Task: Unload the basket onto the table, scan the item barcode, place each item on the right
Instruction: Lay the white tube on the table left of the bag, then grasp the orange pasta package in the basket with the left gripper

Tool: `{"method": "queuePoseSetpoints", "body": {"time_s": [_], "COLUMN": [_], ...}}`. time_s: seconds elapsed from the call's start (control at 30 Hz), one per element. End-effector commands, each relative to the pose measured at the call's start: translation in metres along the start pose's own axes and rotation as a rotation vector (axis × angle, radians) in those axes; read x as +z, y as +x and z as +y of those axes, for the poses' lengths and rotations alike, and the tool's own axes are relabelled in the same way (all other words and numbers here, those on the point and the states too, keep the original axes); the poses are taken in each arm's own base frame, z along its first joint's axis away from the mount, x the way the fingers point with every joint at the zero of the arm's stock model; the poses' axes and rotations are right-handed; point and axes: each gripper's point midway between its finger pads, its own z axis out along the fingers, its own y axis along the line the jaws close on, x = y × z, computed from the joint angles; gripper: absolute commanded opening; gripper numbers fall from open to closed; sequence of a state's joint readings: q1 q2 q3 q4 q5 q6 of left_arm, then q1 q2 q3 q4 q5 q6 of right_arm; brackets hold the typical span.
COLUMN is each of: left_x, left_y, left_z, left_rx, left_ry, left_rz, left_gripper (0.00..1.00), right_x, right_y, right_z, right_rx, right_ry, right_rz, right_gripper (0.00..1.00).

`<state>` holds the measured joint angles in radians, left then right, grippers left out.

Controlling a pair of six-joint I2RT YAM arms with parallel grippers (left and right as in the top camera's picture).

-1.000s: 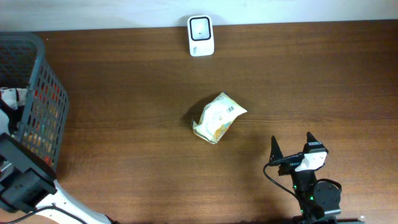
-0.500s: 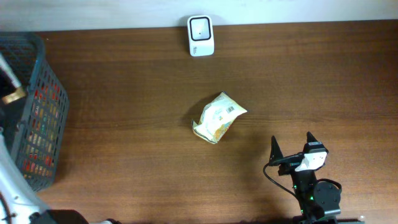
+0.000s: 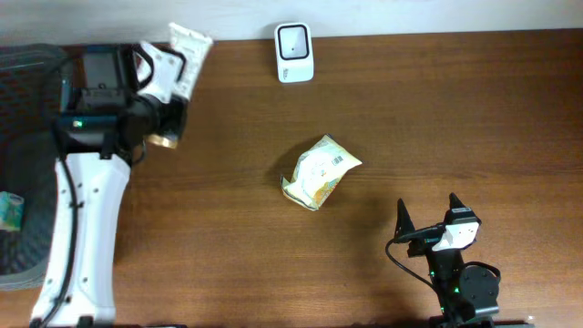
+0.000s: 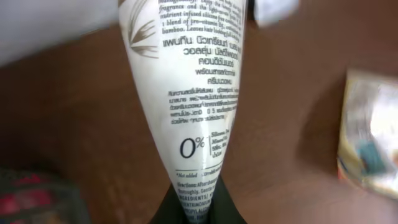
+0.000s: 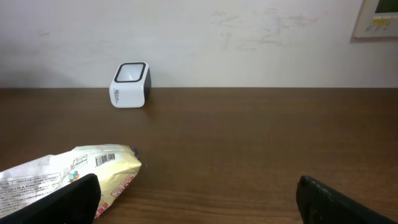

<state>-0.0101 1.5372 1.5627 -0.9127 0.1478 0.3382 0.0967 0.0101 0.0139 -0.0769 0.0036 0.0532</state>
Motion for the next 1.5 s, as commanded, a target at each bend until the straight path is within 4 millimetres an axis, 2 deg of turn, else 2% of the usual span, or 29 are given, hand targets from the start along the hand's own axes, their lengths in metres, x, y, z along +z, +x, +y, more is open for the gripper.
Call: {"method": "queuePoseSetpoints", "body": {"time_s": [0.0, 0.07, 0.13, 0.17, 0.2, 0.23, 0.27, 0.33, 0.43, 0.47, 0.5, 0.57, 0.63, 0.7, 0.77, 0.9, 0.97, 1.07, 1.2, 1.4, 1.47], "left_x": [0.075, 0.122, 0.151, 0.159, 0.159, 0.157, 0.152, 0.135, 0.074, 0.054, 0.045, 0.018, 0.006, 0.001, -0.002, -0.010, -0.024, -0.033, -0.040, -0.038, -0.029], "left_y": [0.061, 0.092, 0.113, 0.121, 0.120, 0.118, 0.112, 0.088, 0.024, 0.013, 0.015, 0.042, 0.066, 0.077, 0.081, 0.081, 0.092, 0.098, 0.108, 0.106, 0.084], "left_z": [-0.046, -0.061, -0.070, -0.075, -0.075, -0.076, -0.077, -0.072, -0.055, -0.040, -0.027, 0.014, 0.046, 0.066, 0.076, 0.080, 0.104, 0.135, 0.149, 0.146, 0.136], "left_rx": [0.191, 0.203, 0.194, 0.188, 0.187, 0.185, 0.148, 0.095, 0.037, -0.030, -0.091, -0.306, -0.430, -0.482, -0.484, -0.345, -0.304, -0.300, -0.343, -0.351, -0.346], "left_ry": [0.222, 0.276, 0.319, 0.345, 0.344, 0.354, 0.359, 0.338, 0.247, 0.144, 0.063, -0.132, -0.187, -0.220, -0.231, -0.233, -0.331, -0.405, -0.432, -0.399, -0.301], "left_rz": [0.165, 0.252, 0.318, 0.340, 0.340, 0.335, 0.334, 0.312, 0.185, 0.163, 0.172, 0.249, 0.297, 0.303, 0.305, 0.310, 0.339, 0.325, 0.331, 0.314, 0.210], "left_gripper": [0.00, 0.00, 0.00, 0.02, 0.32, 0.69, 0.99, 0.99, 0.99, 0.99, 0.99, 0.99, 0.99, 0.99, 0.99, 0.99, 0.99, 0.99, 1.00, 0.99, 0.99], "right_x": [0.000, 0.000, 0.000, 0.000, 0.000, 0.000, 0.000, 0.000, 0.000, 0.000, 0.000, 0.000, 0.000, 0.000, 0.000, 0.000, 0.000, 0.000, 0.000, 0.000, 0.000], "right_y": [0.003, 0.003, 0.003, 0.003, 0.003, 0.003, 0.003, 0.003, 0.003, 0.003, 0.003, 0.003, 0.003, 0.003, 0.003, 0.003, 0.003, 0.003, 0.003, 0.003, 0.003], "right_z": [-0.004, -0.004, -0.004, -0.004, -0.004, -0.004, -0.004, -0.004, -0.004, -0.004, -0.004, -0.004, -0.004, -0.004, -0.004, -0.004, -0.004, -0.004, -0.004, -0.004, -0.004], "right_rx": [0.007, 0.007, 0.007, 0.007, 0.007, 0.007, 0.007, 0.007, 0.007, 0.007, 0.007, 0.007, 0.007, 0.007, 0.007, 0.007, 0.007, 0.007, 0.007, 0.007, 0.007], "right_ry": [0.018, 0.018, 0.018, 0.018, 0.018, 0.018, 0.018, 0.018, 0.018, 0.018, 0.018, 0.018, 0.018, 0.018, 0.018, 0.018, 0.018, 0.018, 0.018, 0.019, 0.018], "right_rz": [0.003, 0.003, 0.003, 0.003, 0.003, 0.003, 0.003, 0.003, 0.003, 0.003, 0.003, 0.003, 0.003, 0.003, 0.003, 0.003, 0.003, 0.003, 0.003, 0.003, 0.003], "right_gripper": [0.99, 0.99, 0.99, 0.99, 0.99, 0.99, 0.99, 0.99, 0.99, 0.99, 0.99, 0.99, 0.99, 0.99, 0.99, 0.99, 0.99, 0.99, 0.98, 0.99, 0.99]}}
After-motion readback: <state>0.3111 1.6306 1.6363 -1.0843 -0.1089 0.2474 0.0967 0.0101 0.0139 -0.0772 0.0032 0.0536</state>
